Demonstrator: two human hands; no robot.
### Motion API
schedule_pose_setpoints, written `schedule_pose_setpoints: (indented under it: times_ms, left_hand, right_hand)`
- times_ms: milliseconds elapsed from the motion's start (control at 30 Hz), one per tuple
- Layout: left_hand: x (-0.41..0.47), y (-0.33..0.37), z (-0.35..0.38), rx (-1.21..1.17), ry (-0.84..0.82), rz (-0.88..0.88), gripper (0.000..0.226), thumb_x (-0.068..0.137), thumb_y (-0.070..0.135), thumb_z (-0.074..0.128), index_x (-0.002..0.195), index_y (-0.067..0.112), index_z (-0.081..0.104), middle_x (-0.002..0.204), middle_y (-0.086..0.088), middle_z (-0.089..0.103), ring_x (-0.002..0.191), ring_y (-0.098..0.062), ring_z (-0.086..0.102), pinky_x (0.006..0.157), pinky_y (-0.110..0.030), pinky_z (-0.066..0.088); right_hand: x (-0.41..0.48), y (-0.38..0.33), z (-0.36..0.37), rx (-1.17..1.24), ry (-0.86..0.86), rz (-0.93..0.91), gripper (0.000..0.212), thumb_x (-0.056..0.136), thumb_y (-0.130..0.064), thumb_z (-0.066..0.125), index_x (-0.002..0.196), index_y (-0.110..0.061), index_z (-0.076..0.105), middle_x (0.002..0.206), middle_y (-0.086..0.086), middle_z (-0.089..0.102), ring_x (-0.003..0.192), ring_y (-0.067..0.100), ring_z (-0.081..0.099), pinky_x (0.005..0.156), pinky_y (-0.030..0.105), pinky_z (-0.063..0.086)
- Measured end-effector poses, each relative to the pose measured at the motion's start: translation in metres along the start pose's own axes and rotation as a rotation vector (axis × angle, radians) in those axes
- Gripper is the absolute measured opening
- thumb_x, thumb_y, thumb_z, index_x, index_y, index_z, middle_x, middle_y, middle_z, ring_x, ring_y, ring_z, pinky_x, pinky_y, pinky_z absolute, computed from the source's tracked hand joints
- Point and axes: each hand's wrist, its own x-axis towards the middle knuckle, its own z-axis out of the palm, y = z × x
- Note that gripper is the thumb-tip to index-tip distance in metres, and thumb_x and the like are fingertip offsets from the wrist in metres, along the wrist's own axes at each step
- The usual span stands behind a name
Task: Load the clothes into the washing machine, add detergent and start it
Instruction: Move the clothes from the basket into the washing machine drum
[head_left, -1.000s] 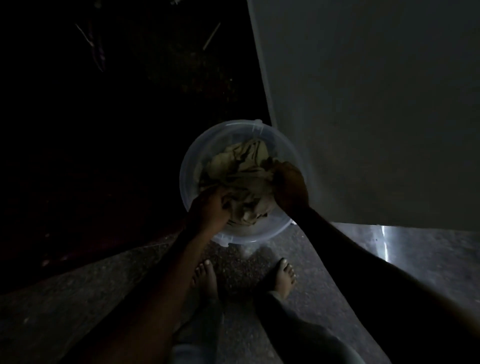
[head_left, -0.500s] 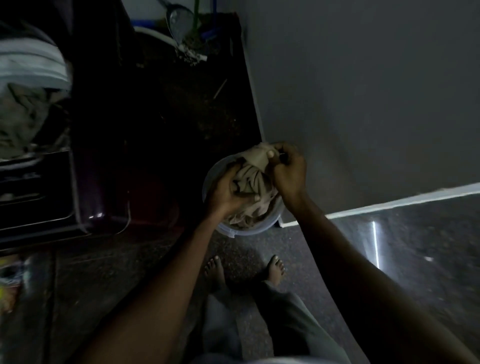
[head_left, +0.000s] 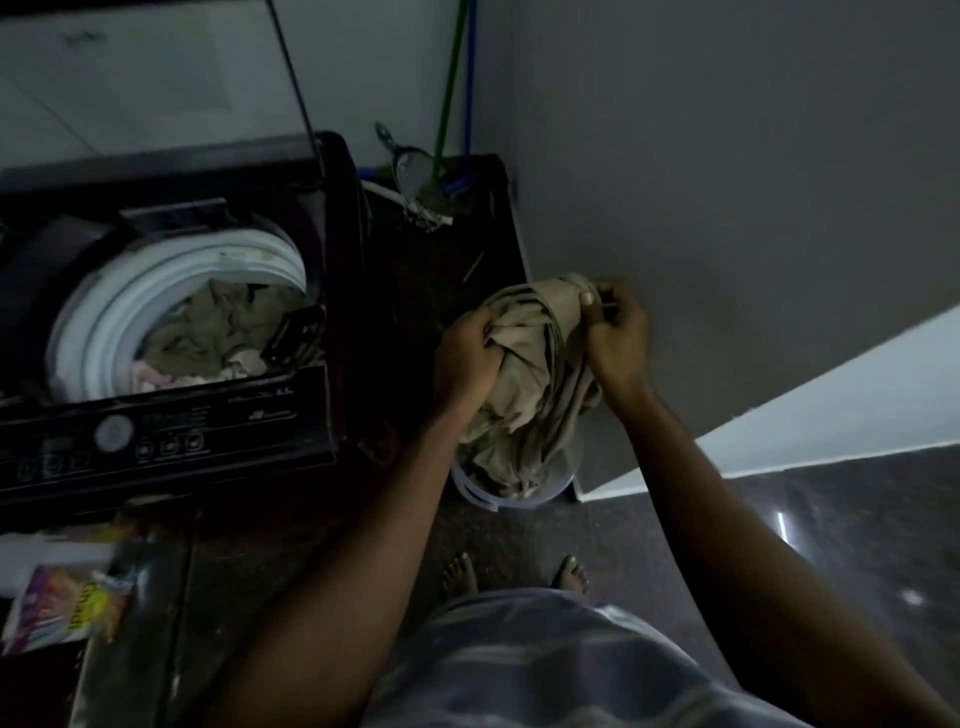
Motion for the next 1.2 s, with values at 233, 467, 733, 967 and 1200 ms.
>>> schedule_pose_setpoints:
  times_ms: [233, 467, 733, 967, 1200]
  left_hand:
    - [0.026, 0.036, -0.035, 0.021, -0.096, 0.143, 0.034, 0.082, 0.025, 0.042, 0.108, 0.035, 0.061, 0.113, 0.002, 0.068, 0.101, -0.021, 0.064, 0.088, -0.036, 0.053]
    - [0.037, 0.059, -0.070, -0.243, -0.121, 0.182, 0.031, 0.086, 0.005, 0.064, 0.114, 0.018, 0.067, 0.110, 0.004, 0.067, 0.104, -0.014, 0.064, 0.087, -0.023, 0.051]
    - [0.032, -0.005, -0.079, 0.002, -0.198, 0.114, 0.132, 0.051, 0.051, 0.092, 0.155, 0.021, 0.016, 0.157, -0.005, 0.027, 0.143, -0.024, 0.030, 0.114, -0.047, 0.033]
    - [0.061, 0.010, -0.100, -0.064, 0.057, 0.076, 0.038, 0.088, 0.017, 0.065, 0.126, 0.015, 0.059, 0.116, -0.010, 0.067, 0.107, -0.028, 0.063, 0.083, -0.029, 0.049]
    - [0.068, 0.077, -0.117, -0.263, -0.009, 0.164, 0.036, 0.096, 0.003, 0.049, 0.130, 0.010, 0.059, 0.125, -0.003, 0.062, 0.112, -0.018, 0.059, 0.095, -0.021, 0.049]
  right_hand:
    - [0.003, 0.006, -0.017, -0.403, -0.345, -0.227, 0.096, 0.067, -0.031, 0.084, 0.145, -0.014, 0.030, 0.143, 0.010, 0.036, 0.128, 0.024, 0.039, 0.104, 0.035, 0.037]
    - [0.011, -0.025, 0.020, -0.274, -0.284, -0.218, 0.029, 0.084, -0.021, 0.057, 0.113, -0.023, 0.059, 0.103, -0.010, 0.064, 0.096, 0.009, 0.060, 0.083, 0.040, 0.054]
    - [0.035, -0.097, 0.011, 0.400, -0.112, 0.062, 0.040, 0.078, 0.014, 0.046, 0.106, -0.006, 0.066, 0.094, 0.004, 0.071, 0.079, 0.011, 0.070, 0.065, 0.023, 0.055]
    - [0.051, -0.095, -0.016, 0.115, -0.254, -0.010, 0.040, 0.084, -0.005, 0.066, 0.123, -0.014, 0.062, 0.110, -0.002, 0.069, 0.096, 0.007, 0.066, 0.069, 0.015, 0.053]
    - [0.028, -0.065, -0.013, 0.038, -0.404, 0.125, 0.063, 0.075, -0.008, 0.078, 0.131, -0.015, 0.051, 0.127, 0.004, 0.058, 0.115, 0.020, 0.057, 0.091, 0.030, 0.047]
